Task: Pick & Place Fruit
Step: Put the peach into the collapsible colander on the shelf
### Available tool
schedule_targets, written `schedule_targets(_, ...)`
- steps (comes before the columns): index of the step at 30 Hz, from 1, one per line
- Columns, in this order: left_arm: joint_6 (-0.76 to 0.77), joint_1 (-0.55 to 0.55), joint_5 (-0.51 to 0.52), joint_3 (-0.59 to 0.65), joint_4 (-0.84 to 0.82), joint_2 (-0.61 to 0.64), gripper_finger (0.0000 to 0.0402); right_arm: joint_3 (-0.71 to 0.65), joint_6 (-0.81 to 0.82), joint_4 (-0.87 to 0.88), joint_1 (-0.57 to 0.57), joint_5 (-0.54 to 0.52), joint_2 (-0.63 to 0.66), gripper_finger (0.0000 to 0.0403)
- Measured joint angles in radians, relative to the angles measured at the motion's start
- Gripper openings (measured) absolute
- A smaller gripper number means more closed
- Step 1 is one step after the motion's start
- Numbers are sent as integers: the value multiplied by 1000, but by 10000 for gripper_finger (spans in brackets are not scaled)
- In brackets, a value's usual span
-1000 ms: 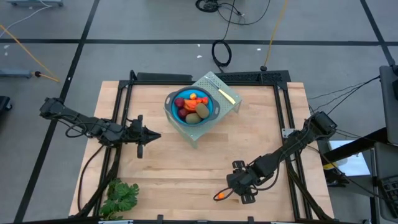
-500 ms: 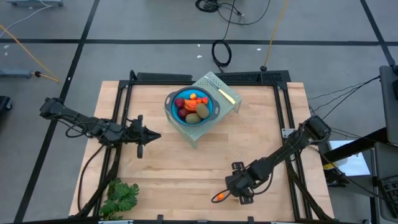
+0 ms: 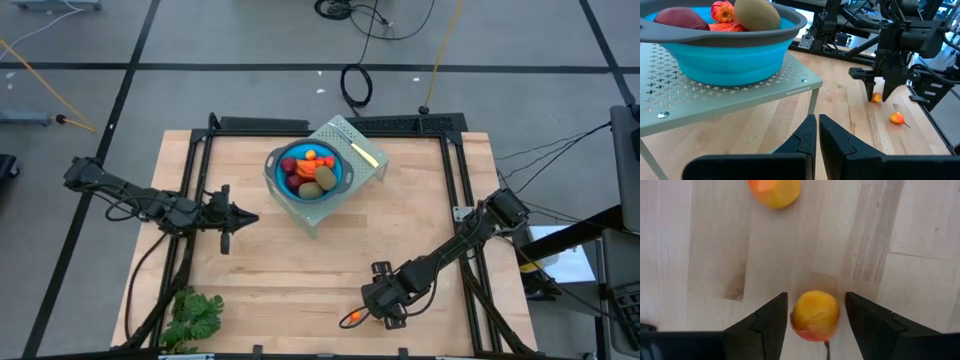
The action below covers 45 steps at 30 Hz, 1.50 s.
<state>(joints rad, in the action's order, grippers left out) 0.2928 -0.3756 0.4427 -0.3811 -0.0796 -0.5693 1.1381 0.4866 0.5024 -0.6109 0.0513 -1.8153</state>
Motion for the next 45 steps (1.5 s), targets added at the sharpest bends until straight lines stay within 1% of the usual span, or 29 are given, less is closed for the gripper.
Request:
schedule_targets(12, -2, 0, 0, 0, -3, 0, 19, 0, -3, 15, 0, 3, 0, 127)
schedule_targets(25, -2, 0, 0, 0, -3, 0, 19, 1, -4, 45, 2, 4, 15, 119)
schedule_targets(31, -2, 0, 0, 0, -3, 0, 19, 1, -4, 46, 23, 0, 82, 119)
schedule_targets(36, -2, 0, 0, 0, -3, 0, 19, 1, -4, 48, 46, -6, 166, 119)
schedule_targets(45, -2, 0, 0, 0, -3, 0, 19, 1, -1, 46, 54, -101, 342, 118)
